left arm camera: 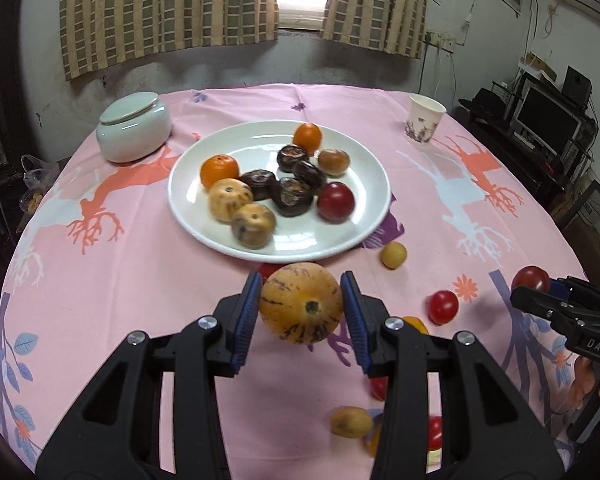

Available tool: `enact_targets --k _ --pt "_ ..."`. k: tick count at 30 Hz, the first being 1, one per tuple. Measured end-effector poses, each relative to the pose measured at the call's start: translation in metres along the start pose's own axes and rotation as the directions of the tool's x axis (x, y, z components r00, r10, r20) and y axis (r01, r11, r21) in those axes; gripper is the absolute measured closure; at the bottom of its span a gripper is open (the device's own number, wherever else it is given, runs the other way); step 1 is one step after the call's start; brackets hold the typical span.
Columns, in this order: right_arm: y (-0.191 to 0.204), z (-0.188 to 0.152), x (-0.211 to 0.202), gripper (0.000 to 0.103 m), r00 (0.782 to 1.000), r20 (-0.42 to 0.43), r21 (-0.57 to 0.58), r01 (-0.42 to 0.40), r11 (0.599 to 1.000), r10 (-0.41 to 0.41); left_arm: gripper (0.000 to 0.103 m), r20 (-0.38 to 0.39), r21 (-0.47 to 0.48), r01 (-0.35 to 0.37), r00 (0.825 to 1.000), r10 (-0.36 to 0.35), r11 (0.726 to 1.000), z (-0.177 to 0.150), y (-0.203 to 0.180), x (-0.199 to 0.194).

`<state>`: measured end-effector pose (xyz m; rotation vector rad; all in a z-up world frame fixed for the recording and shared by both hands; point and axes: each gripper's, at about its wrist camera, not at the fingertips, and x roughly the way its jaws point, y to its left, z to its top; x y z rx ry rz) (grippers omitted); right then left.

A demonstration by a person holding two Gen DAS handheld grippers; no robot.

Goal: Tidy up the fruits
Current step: 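Carry the pepino and the apple onto the plate and open both tools, then move both open tools back from the plate over the loose fruits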

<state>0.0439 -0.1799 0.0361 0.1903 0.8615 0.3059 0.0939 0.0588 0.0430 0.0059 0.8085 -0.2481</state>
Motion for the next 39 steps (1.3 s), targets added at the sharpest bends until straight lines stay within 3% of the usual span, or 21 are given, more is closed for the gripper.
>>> enact_targets --k 5,10,16,20,21,22,24,26,34,39 --pt "0.023 0.045 0.011 0.061 0.999 0.040 -0.076 0.023 0.997 -0.020 0.062 0.022 -0.038 0.011 1.000 -0.010 0.999 0.020 0.015 0.007" --pt "0.039 0.089 0.056 0.061 0.999 0.031 -0.107 0.025 0.994 -0.021 0.061 0.037 -0.102 0.015 0.999 -0.012 0.995 0.046 0.024 0.030" --pt "0.032 0.126 0.126 0.061 0.999 -0.035 -0.026 0.026 0.999 -0.026 0.061 0.015 -0.179 0.000 1.000 0.003 0.984 0.071 0.036 0.068" --pt "0.028 0.134 0.149 0.061 0.998 -0.058 -0.004 0.023 1.000 -0.023 0.060 0.017 -0.188 -0.022 1.000 0.026 0.982 0.078 0.041 0.081" --pt "0.027 0.135 0.153 0.059 0.997 -0.074 0.012 0.020 1.000 -0.019 0.052 0.032 -0.200 -0.029 0.999 0.036 0.979 0.079 0.043 0.080" --pt "0.023 0.136 0.154 0.059 0.997 -0.075 0.033 0.017 0.999 -0.015 0.032 0.047 -0.213 -0.035 0.998 0.046 0.977 0.080 0.045 0.077" --pt "0.020 0.134 0.147 0.054 0.999 -0.036 0.051 -0.015 0.999 0.017 0.025 0.087 -0.223 -0.057 0.993 0.078 0.973 0.080 0.046 0.068" --pt "0.015 0.131 0.135 0.033 1.000 0.006 0.068 -0.012 0.998 0.012 0.025 0.101 -0.201 -0.064 0.991 0.085 0.978 0.080 0.044 0.060" --pt "0.002 0.096 0.072 0.033 0.997 0.030 0.060 -0.069 0.996 0.067 0.015 0.105 -0.162 -0.104 0.987 0.122 0.981 0.047 0.038 0.020" --pt "-0.004 0.058 0.040 0.033 0.999 0.022 0.072 -0.051 0.996 0.049 0.012 0.096 -0.143 -0.105 0.988 0.119 0.984 0.016 0.026 0.001"
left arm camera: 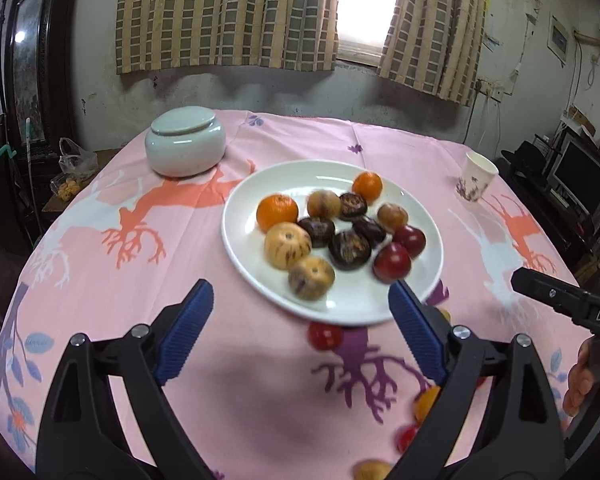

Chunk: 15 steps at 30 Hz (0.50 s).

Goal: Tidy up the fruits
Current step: 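Move both open tools back from the plate over the loose fruits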

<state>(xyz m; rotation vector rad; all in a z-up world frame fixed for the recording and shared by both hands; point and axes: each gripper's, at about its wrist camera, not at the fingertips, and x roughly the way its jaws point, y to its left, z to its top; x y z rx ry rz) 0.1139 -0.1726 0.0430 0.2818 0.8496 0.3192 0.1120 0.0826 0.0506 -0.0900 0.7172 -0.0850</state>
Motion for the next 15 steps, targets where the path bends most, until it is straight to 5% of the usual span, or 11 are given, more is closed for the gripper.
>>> enact_targets --k 15 --pt "-0.015 -0.069 -0.022 0.033 1.000 0.015 0.055 -0.013 0.998 0.013 0.008 -0.040 -0.001 0.053 0.998 -0.053 0.999 -0.056 -0.020 -0.017"
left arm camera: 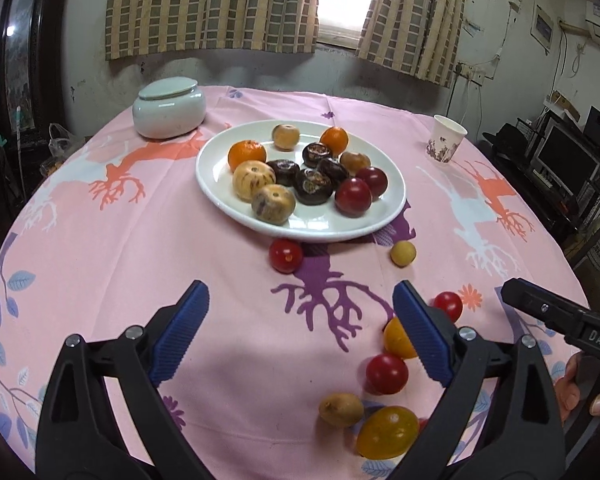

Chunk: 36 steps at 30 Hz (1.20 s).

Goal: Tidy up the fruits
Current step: 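Move both open tools back from the plate over the loose fruits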

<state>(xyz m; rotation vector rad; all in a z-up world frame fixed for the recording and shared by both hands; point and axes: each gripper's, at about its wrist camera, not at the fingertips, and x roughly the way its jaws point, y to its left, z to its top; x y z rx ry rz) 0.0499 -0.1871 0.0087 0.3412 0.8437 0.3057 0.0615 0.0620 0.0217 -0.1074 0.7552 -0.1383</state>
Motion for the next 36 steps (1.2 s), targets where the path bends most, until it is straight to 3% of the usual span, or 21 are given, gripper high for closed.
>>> enact_targets --k 9,36 --pt "0.002 -0.004 0.001 0.033 1.000 0.003 -0.027 0.014 1.000 -0.014 0.007 -0.037 0.020 0.031 0.999 -0.031 0.999 -0.011 0.010 0.016" --pt "0.001 -0.008 0.011 0.033 0.996 -0.029 -0.046 0.077 0.996 -0.079 0.006 -0.107 0.109 0.058 0.993 -0.047 0.992 -0.031 -0.005 0.007"
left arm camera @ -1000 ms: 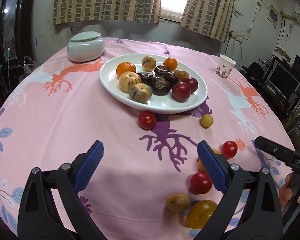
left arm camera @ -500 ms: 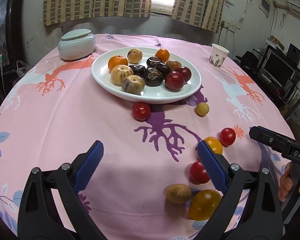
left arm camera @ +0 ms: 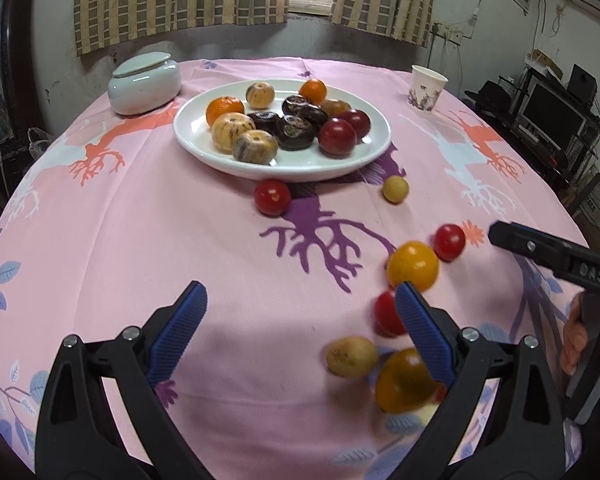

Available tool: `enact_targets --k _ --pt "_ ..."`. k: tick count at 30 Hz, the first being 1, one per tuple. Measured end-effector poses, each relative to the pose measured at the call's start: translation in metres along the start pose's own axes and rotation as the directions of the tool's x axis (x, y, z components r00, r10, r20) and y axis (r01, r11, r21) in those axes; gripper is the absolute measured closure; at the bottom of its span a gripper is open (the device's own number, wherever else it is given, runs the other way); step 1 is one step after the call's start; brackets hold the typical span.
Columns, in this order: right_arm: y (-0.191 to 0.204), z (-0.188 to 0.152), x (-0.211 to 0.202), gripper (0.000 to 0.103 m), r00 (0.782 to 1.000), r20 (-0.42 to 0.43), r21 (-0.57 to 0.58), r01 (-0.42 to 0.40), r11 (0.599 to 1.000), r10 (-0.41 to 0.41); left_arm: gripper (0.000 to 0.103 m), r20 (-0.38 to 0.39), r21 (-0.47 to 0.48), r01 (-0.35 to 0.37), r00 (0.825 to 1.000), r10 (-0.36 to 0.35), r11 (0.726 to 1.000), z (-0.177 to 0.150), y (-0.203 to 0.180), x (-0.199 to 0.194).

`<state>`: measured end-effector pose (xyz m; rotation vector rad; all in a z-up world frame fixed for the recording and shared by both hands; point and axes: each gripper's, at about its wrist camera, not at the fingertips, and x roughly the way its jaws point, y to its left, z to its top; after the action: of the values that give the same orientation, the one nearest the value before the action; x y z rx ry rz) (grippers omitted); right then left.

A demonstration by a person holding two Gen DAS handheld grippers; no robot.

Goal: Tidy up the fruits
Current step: 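Move both open tools back from the plate over the loose fruits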

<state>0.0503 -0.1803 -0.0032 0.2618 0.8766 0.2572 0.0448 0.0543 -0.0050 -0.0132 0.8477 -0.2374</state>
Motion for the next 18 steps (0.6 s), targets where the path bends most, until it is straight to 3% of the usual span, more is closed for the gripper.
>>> enact_targets --k 4,9,18 --pt "0.000 -0.001 -0.001 0.033 1.000 -0.001 0.000 0.004 1.000 -0.004 0.006 -0.014 0.047 0.051 0.999 -0.050 0.998 -0.012 -0.011 -0.010" --pt "0.000 0.000 -0.001 0.033 1.000 0.000 0.000 0.005 1.000 -0.005 0.006 -0.016 0.103 0.033 0.999 -0.032 0.994 -0.025 -0.021 -0.017" --pt "0.000 -0.001 -0.001 0.033 1.000 0.001 0.002 0.003 1.000 -0.003 0.008 -0.071 0.097 0.086 0.994 -0.080 0.992 -0.041 -0.030 -0.014"
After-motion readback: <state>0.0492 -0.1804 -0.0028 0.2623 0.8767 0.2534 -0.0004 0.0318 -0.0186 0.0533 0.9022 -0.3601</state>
